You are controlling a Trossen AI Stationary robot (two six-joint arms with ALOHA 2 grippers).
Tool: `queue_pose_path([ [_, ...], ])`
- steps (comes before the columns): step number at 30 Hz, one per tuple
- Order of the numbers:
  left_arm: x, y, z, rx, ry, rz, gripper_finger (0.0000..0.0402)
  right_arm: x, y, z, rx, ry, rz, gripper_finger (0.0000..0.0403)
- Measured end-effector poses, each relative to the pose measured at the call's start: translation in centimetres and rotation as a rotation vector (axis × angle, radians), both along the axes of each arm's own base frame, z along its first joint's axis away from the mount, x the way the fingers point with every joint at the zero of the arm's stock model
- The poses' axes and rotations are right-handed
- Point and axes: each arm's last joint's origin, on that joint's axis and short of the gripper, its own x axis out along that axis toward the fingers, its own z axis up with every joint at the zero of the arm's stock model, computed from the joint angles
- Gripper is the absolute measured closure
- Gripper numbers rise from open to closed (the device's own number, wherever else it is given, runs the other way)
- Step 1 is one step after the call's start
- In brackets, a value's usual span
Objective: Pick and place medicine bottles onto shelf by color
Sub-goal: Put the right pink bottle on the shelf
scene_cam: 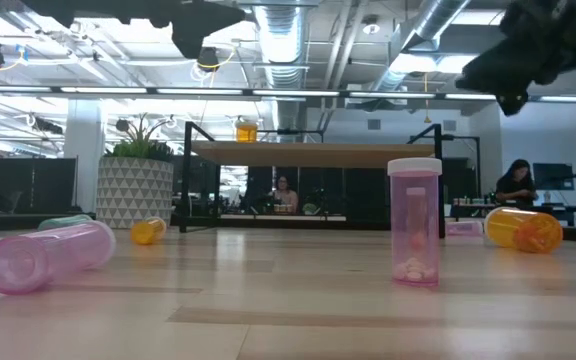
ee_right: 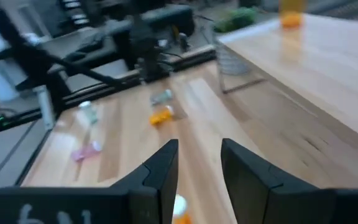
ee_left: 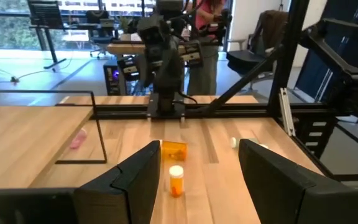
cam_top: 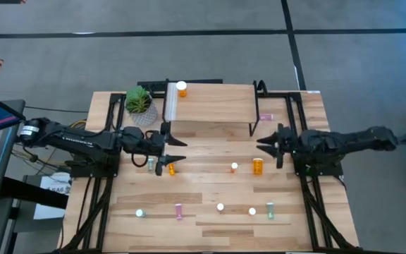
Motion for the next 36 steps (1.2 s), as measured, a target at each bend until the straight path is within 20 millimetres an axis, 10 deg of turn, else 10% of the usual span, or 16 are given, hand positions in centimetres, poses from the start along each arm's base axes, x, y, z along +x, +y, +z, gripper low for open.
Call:
queue_pose_path([
  [21, -0.3, -2.5, 0.1, 0.006, -0.014, -0.04, 0.0196, 8.8, 10.5, -0.2, -0.116, 0.11, 0.316, 0.0252],
  [36, -0.3, -2.6, 0.0, -0.005, -0.003, -0.04, 0.0196, 14.8, 15.2, -4.8, -0.116, 0.324, 0.426, 0.0133],
])
